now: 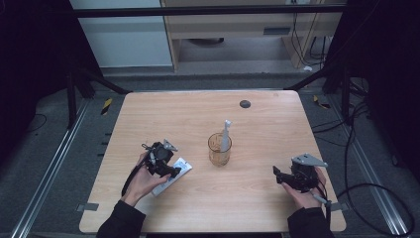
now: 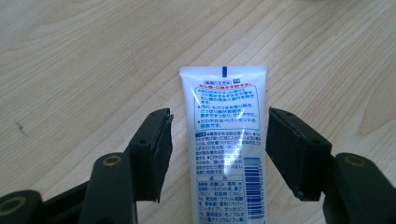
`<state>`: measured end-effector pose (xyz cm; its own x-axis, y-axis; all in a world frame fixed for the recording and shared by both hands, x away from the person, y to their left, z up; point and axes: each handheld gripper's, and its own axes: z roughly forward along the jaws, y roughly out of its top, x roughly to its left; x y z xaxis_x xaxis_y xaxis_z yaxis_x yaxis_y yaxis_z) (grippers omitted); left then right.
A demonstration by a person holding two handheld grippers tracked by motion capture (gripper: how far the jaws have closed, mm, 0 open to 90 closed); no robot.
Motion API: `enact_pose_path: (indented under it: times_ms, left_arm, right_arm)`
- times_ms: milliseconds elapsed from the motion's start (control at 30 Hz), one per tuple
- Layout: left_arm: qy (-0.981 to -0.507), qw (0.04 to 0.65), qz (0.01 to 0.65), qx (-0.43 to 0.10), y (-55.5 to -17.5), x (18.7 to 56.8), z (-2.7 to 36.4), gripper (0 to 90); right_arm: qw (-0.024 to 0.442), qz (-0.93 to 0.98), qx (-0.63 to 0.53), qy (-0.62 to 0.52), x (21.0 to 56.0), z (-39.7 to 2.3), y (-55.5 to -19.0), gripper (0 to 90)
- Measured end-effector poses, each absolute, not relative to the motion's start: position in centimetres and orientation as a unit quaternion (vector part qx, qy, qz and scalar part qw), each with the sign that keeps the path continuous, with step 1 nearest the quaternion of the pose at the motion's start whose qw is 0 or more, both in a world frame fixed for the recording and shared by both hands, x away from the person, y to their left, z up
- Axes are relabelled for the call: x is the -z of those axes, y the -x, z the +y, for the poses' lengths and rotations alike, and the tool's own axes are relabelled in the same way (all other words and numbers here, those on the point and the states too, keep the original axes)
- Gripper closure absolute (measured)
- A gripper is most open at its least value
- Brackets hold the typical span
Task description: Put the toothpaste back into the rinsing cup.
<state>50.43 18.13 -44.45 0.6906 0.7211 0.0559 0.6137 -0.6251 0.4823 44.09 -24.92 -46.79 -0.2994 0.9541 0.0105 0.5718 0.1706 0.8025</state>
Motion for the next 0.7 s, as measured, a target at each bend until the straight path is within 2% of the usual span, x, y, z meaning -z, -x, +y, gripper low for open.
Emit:
enact_pose_path:
  times_ms: [700]
  left_arm:
    - [-0.906, 0.188, 0.367, -0.097, -51.3, 46.1, 17.3, 40.7]
  right_arm:
    - [0.256, 0.725, -0.360, -0.529, 47.0, -24.6, -44.3, 24.8]
